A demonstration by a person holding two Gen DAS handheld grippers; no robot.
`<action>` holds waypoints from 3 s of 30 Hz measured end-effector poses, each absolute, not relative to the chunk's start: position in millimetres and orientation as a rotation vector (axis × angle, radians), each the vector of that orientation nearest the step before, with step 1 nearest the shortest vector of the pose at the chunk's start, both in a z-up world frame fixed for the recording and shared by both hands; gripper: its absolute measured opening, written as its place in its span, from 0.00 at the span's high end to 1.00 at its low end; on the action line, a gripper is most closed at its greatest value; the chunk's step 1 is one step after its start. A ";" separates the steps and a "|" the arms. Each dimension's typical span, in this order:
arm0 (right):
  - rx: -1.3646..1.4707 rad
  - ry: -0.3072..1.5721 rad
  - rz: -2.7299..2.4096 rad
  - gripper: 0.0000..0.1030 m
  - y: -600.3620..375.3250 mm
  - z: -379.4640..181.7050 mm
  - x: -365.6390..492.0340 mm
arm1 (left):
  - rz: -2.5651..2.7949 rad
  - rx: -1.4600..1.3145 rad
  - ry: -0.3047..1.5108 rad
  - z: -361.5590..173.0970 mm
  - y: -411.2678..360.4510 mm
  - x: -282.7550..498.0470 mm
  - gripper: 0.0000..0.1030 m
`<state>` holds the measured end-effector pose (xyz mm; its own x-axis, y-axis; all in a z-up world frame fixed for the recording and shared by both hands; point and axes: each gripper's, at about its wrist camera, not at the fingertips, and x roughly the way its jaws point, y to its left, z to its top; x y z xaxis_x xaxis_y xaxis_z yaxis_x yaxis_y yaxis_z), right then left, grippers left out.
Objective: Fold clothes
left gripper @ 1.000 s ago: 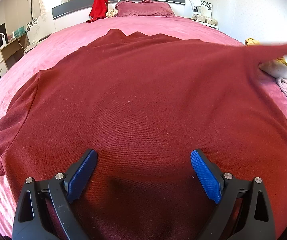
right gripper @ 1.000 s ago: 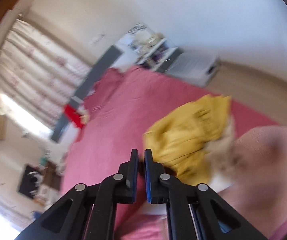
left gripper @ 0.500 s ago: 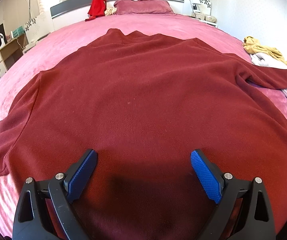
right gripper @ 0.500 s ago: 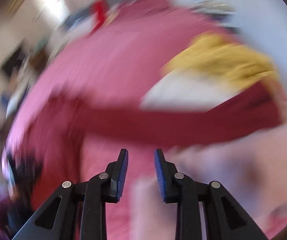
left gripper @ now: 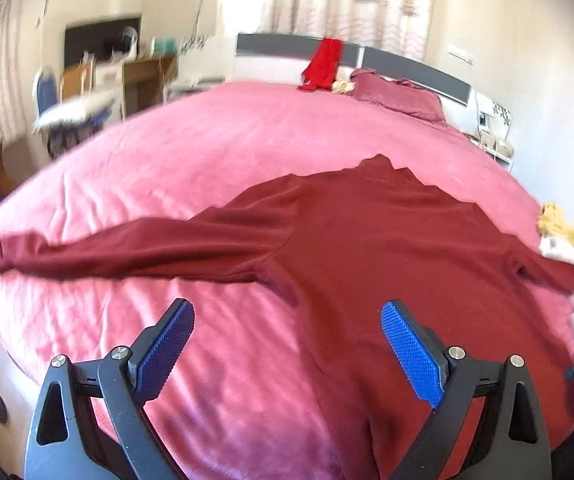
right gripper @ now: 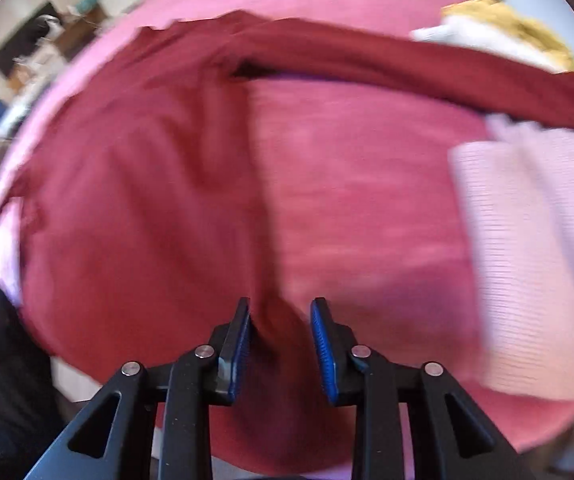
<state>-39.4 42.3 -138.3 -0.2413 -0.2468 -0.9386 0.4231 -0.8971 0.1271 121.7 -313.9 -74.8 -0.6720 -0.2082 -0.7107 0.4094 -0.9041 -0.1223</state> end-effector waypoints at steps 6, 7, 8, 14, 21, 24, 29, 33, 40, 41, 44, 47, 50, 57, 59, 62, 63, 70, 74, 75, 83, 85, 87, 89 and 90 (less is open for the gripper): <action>1.536 0.162 -2.133 0.70 26.2 -115.5 -16.2 | -2.474 1.597 0.355 -110.9 -305.5 125.1 0.06; 1.532 0.158 -2.121 0.70 20.5 -116.7 -12.5 | -2.476 1.675 0.382 -116.6 -300.2 127.6 0.06; 1.528 0.156 -2.103 0.70 13.2 -120.8 -8.9 | -2.489 1.739 0.406 -121.5 -294.3 130.1 0.06; 1.516 0.182 -1.997 0.70 -22.5 -130.5 4.9 | -2.369 2.005 0.154 -161.8 -265.3 127.2 0.06; 1.545 0.143 -1.942 0.70 -34.8 -140.1 10.7 | -2.280 2.037 -0.157 -166.6 -242.2 125.0 0.37; 1.602 0.082 -1.929 0.70 -30.7 -146.9 6.7 | -2.324 2.045 -0.155 -156.3 -240.1 136.8 0.90; 1.662 -0.032 -1.916 0.70 -24.7 -159.0 0.6 | -2.376 2.114 0.231 -152.4 -258.9 154.7 0.96; 1.659 -0.016 -1.922 0.70 -25.5 -157.6 1.8 | -2.360 2.106 0.462 -146.6 -280.1 164.8 0.96; 1.659 0.017 -1.908 0.70 -27.3 -160.1 3.0 | -2.269 2.134 0.684 -133.8 -306.8 208.1 1.00; 1.663 0.026 -1.901 0.70 -27.9 -162.7 3.7 | -2.267 2.124 0.718 -131.8 -310.7 208.7 1.00; 1.670 0.079 -1.881 0.70 -30.5 -168.0 5.2 | -2.305 2.030 0.741 -119.3 -321.5 209.7 1.00; 1.603 0.071 -1.914 0.70 -28.5 -154.0 1.5 | -2.464 1.802 0.698 -90.6 -320.9 194.7 0.99; 1.503 0.026 -1.955 0.70 -27.2 -139.7 -9.3 | -2.620 1.652 0.741 -83.7 -316.8 164.5 0.96; 1.467 0.281 -1.958 0.69 -59.3 -170.0 -8.4 | -2.679 1.704 0.468 -137.4 -289.9 110.7 0.94; 1.406 0.368 -1.949 0.69 -56.8 -167.1 2.2 | -2.716 1.686 0.463 -132.0 -295.0 122.9 0.94; 1.350 0.398 -1.961 0.69 -49.3 -153.1 4.1 | -2.789 1.553 0.441 -108.8 -297.7 124.2 0.94; 1.319 0.371 -1.976 0.69 -48.1 -146.5 -0.1 | -2.827 1.481 0.439 -99.1 -297.7 118.3 0.93; 1.203 0.211 -1.952 0.69 -112.7 -122.0 -80.9 | -2.828 1.212 0.472 -94.4 -319.4 23.8 0.72; 1.168 0.159 -1.914 0.69 -179.0 -119.1 -141.2 | -2.740 1.251 0.521 -117.3 -328.9 -41.0 0.72; 1.170 0.141 -1.899 0.69 -195.6 -119.8 -155.2 | -2.728 1.239 0.494 -120.5 -329.7 -53.0 0.72; 1.331 0.103 -1.741 0.72 -294.8 -167.8 -253.5 | -2.741 1.092 0.282 -147.1 -370.7 -103.4 0.69; 1.292 0.068 -1.744 0.83 -302.2 -170.0 -277.1 | -2.746 1.077 0.371 -150.5 -384.8 -114.5 0.69; 1.251 0.042 -1.830 0.88 -305.5 -167.2 -304.0 | -2.750 1.067 0.440 -155.1 -393.7 -121.3 0.69; 1.282 -0.055 -1.864 0.92 -305.0 -171.0 -330.5 | -2.759 1.059 0.489 -156.1 -399.7 -118.6 0.69; 1.295 -0.085 -1.886 0.97 -303.7 -171.5 -339.3 | -2.765 1.052 0.501 -155.7 -400.8 -116.4 0.69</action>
